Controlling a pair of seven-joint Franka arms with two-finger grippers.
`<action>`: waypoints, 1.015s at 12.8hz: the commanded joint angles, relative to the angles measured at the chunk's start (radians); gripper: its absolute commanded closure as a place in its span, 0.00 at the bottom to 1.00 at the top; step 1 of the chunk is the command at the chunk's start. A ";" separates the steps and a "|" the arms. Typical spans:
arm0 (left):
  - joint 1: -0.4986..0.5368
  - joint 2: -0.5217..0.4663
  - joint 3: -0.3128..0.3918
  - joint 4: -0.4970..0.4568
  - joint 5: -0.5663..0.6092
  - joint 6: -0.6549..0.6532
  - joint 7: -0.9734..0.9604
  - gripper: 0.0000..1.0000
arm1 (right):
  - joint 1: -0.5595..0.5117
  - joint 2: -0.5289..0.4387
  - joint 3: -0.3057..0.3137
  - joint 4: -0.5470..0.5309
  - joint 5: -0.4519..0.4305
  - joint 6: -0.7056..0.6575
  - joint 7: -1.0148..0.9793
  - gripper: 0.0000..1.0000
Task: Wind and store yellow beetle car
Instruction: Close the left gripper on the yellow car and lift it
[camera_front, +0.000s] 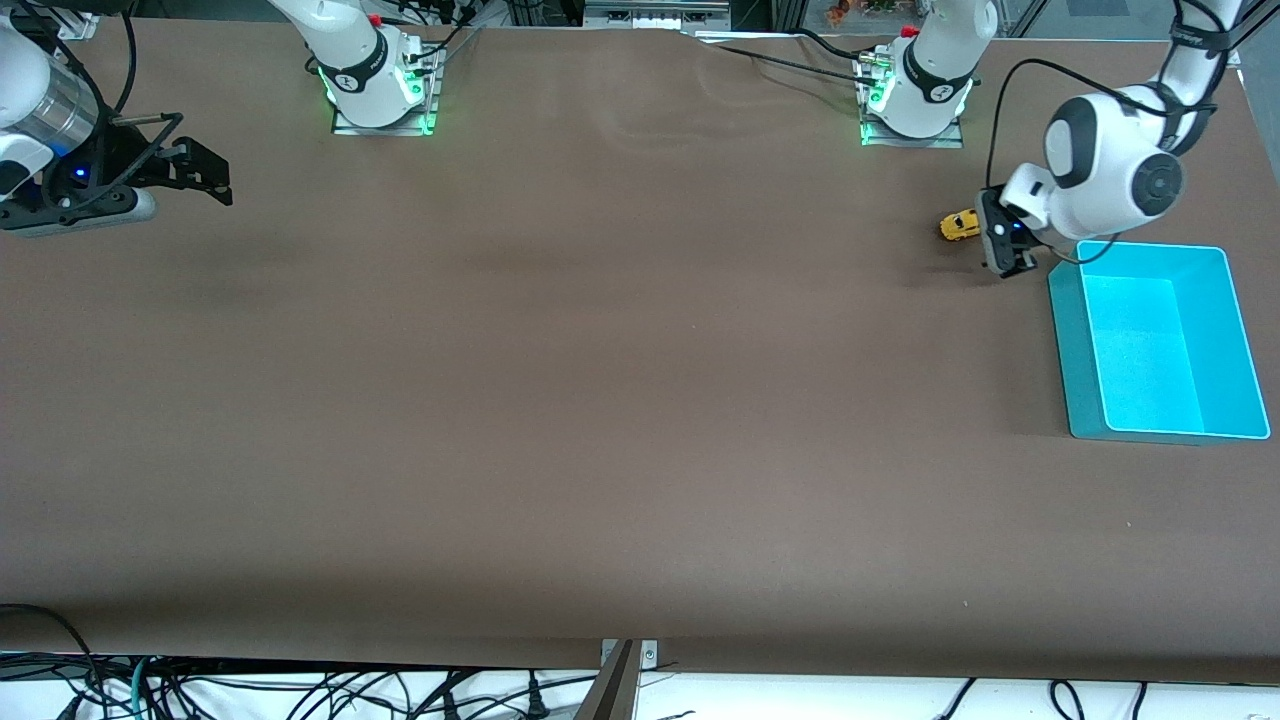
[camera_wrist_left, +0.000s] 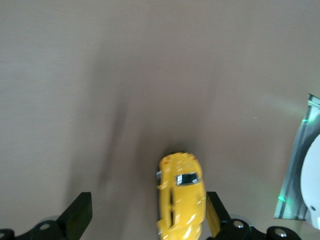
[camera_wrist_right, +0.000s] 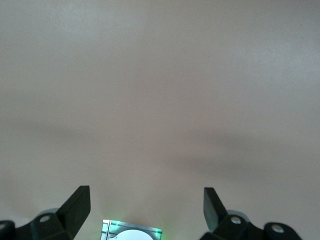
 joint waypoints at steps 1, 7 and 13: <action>-0.007 -0.036 0.003 -0.076 0.024 0.024 0.013 0.00 | 0.001 0.015 -0.001 0.025 -0.008 -0.023 -0.011 0.00; 0.004 -0.034 0.004 -0.136 0.027 0.033 0.028 0.00 | 0.000 0.021 0.000 0.025 -0.008 -0.016 -0.011 0.00; 0.090 -0.038 0.012 -0.132 0.153 0.075 0.079 0.00 | 0.000 0.022 0.000 0.025 -0.008 -0.013 -0.013 0.00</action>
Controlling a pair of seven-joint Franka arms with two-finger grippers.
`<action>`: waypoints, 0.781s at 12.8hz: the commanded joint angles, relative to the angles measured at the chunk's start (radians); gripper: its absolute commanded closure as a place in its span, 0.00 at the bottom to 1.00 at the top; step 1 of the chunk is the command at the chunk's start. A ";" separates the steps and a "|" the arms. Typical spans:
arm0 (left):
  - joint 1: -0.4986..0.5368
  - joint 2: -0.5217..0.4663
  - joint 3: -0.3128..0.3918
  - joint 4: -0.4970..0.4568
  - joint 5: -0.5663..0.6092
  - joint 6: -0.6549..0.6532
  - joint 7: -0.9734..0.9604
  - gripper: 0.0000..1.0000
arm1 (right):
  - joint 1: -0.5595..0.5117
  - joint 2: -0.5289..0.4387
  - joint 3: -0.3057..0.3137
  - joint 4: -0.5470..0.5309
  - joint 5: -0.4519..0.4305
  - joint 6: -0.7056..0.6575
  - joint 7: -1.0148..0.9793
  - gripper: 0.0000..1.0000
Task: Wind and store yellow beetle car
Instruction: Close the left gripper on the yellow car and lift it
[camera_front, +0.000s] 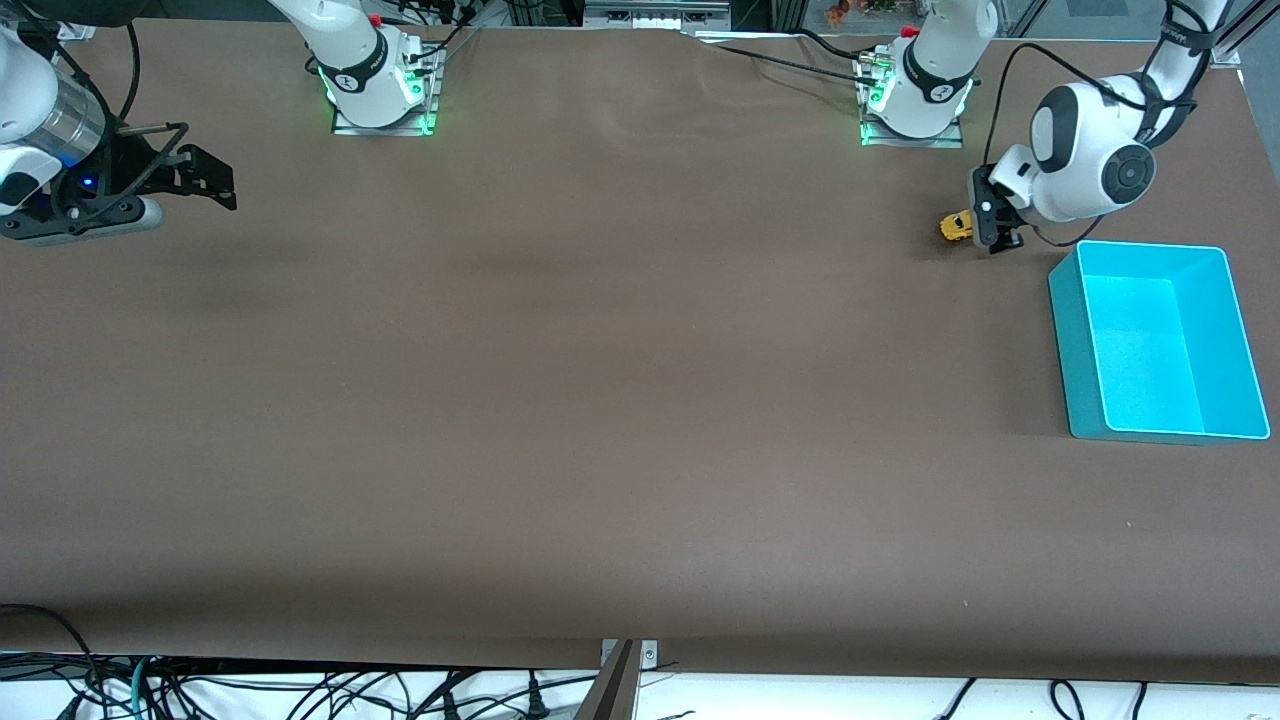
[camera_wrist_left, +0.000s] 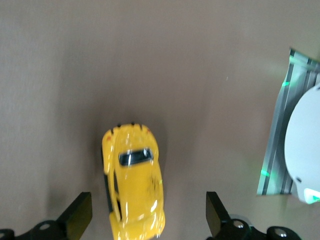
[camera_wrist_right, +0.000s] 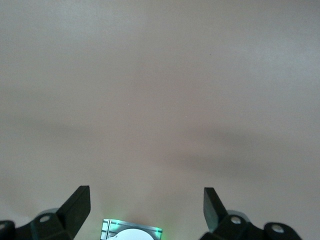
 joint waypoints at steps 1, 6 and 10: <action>0.014 -0.035 0.000 -0.038 0.025 0.022 0.024 0.00 | 0.000 0.009 0.000 0.027 -0.008 -0.014 -0.013 0.00; 0.012 -0.024 -0.001 -0.038 0.025 0.046 0.024 0.00 | 0.000 0.009 -0.001 0.027 -0.008 -0.012 -0.036 0.00; 0.011 0.007 -0.001 -0.039 0.025 0.083 0.024 0.18 | -0.002 0.010 -0.001 0.027 -0.008 -0.011 -0.036 0.00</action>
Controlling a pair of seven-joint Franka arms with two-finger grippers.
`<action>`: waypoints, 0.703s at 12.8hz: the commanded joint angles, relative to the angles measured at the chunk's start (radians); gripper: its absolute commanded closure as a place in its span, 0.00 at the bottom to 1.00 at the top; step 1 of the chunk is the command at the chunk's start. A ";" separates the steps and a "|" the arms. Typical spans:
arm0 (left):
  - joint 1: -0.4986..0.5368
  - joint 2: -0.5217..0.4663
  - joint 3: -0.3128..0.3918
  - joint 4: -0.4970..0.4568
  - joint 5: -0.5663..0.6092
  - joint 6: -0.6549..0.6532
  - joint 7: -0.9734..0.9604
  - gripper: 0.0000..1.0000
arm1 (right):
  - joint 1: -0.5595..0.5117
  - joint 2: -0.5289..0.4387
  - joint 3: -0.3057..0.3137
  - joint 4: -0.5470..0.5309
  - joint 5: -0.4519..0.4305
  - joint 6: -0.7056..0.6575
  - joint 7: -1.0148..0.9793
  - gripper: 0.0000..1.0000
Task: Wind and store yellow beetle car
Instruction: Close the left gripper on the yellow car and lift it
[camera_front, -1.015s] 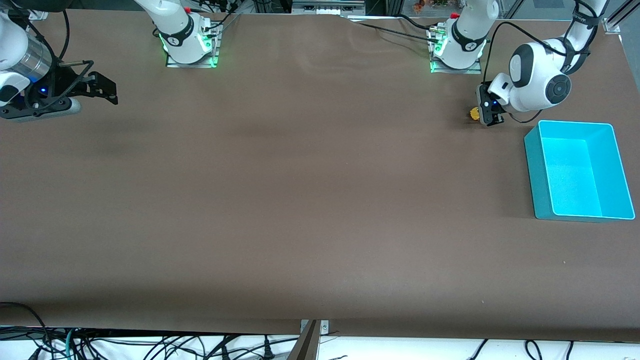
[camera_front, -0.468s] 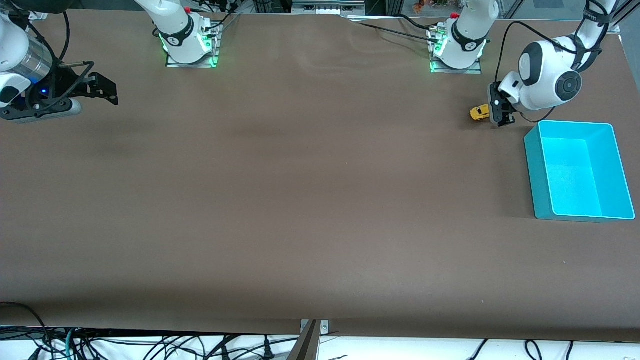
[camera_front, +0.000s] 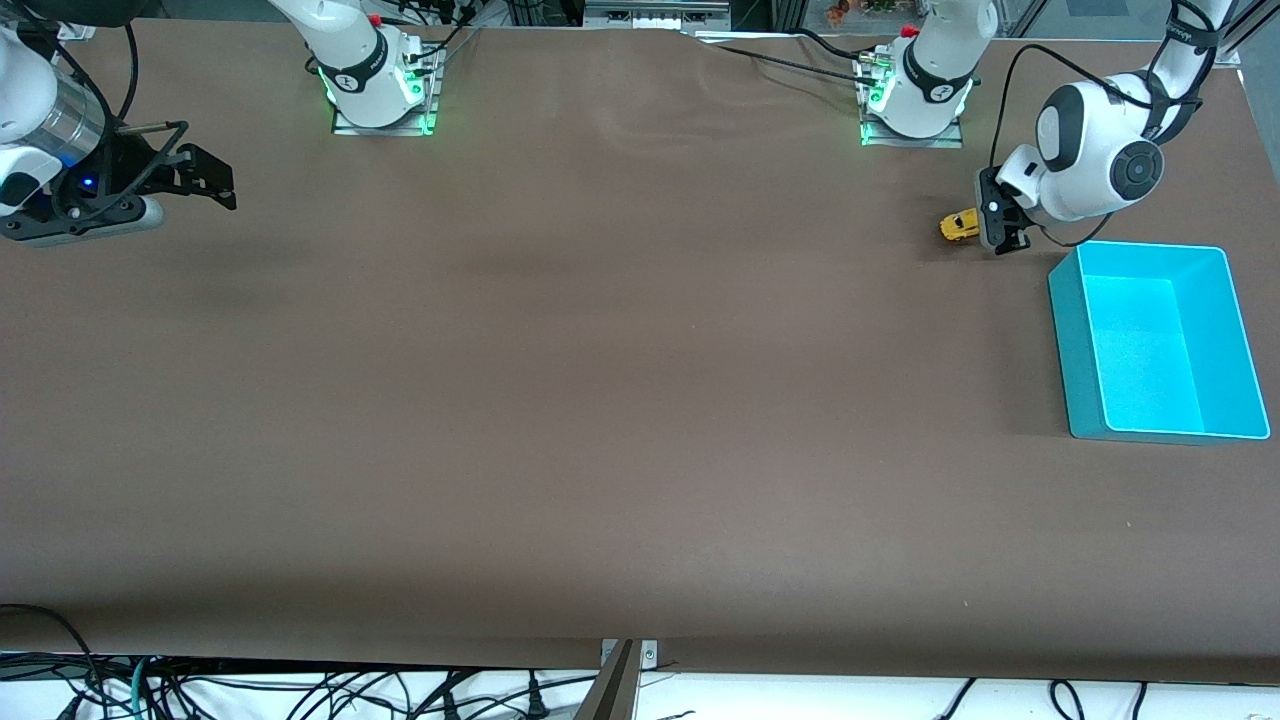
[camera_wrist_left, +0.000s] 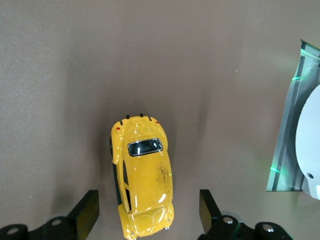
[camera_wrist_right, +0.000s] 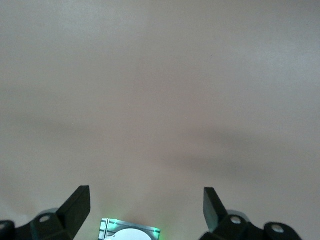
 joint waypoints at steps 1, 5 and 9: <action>0.003 -0.004 -0.001 -0.035 0.025 0.043 0.015 0.21 | -0.002 0.010 -0.001 0.025 -0.008 -0.011 -0.020 0.00; 0.003 -0.005 -0.001 -0.032 0.025 0.043 0.018 0.76 | -0.002 0.010 -0.001 0.025 -0.008 -0.011 -0.020 0.00; 0.006 -0.019 0.001 -0.012 0.025 0.011 0.047 1.00 | -0.002 0.010 -0.001 0.025 -0.010 -0.011 -0.020 0.00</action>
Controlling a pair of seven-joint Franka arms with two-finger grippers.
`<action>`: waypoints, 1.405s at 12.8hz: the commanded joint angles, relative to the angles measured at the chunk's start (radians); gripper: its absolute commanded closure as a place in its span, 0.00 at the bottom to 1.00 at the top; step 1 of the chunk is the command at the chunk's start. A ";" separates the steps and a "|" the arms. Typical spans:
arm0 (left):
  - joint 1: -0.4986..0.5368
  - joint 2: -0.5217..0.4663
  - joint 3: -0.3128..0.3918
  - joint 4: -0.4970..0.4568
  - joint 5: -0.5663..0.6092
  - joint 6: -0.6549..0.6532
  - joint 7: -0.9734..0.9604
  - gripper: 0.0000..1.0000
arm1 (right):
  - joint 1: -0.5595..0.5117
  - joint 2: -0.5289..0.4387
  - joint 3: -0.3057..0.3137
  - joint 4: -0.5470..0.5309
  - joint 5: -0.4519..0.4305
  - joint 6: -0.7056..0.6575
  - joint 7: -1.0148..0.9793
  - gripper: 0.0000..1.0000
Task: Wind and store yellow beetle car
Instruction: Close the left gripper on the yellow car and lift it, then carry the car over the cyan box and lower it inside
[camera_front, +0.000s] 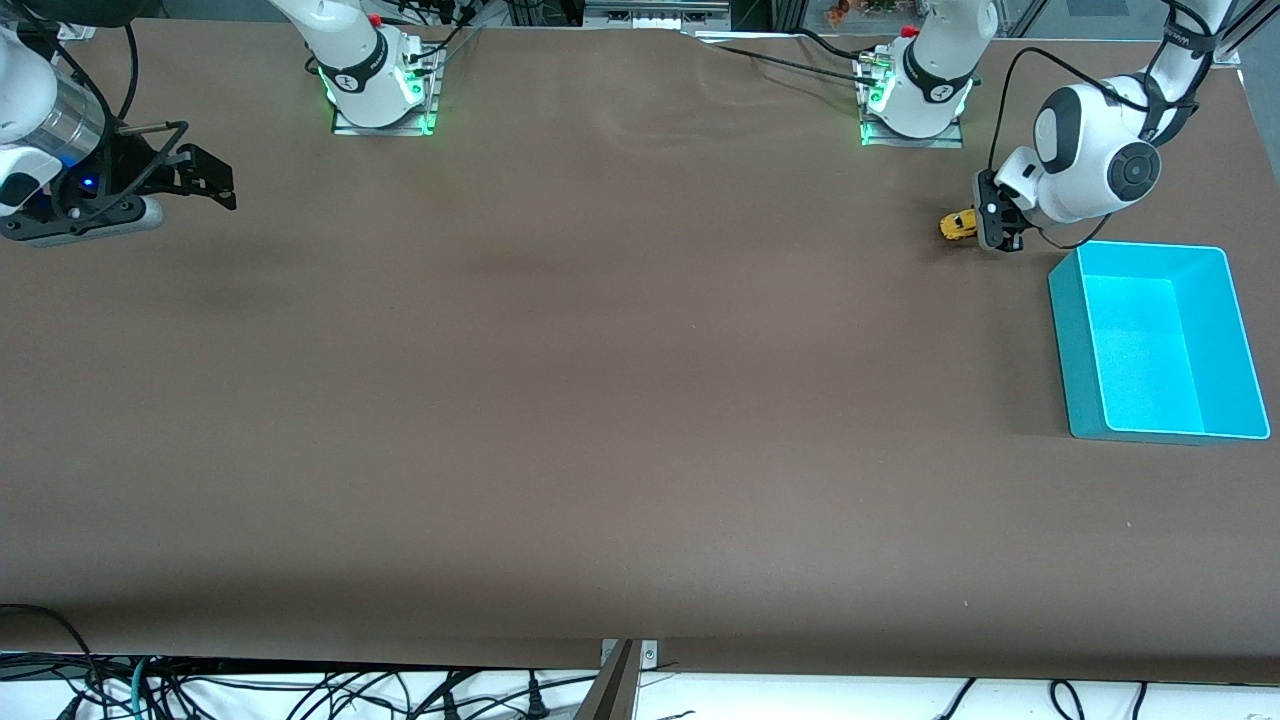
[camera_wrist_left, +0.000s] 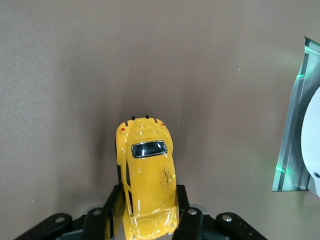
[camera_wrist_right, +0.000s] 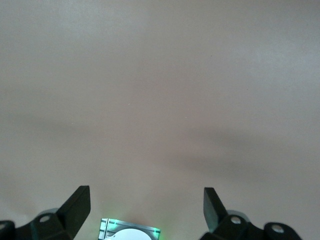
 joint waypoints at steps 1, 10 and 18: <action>0.008 -0.033 0.004 0.011 0.023 -0.042 0.040 1.00 | -0.002 0.010 -0.001 0.025 -0.010 -0.011 -0.019 0.00; 0.053 -0.088 0.007 0.462 -0.044 -0.533 0.124 0.97 | -0.002 0.010 -0.001 0.027 -0.010 -0.011 -0.019 0.00; 0.227 0.281 0.009 0.907 -0.037 -0.532 0.359 0.97 | -0.002 0.010 0.001 0.028 -0.008 -0.008 -0.017 0.00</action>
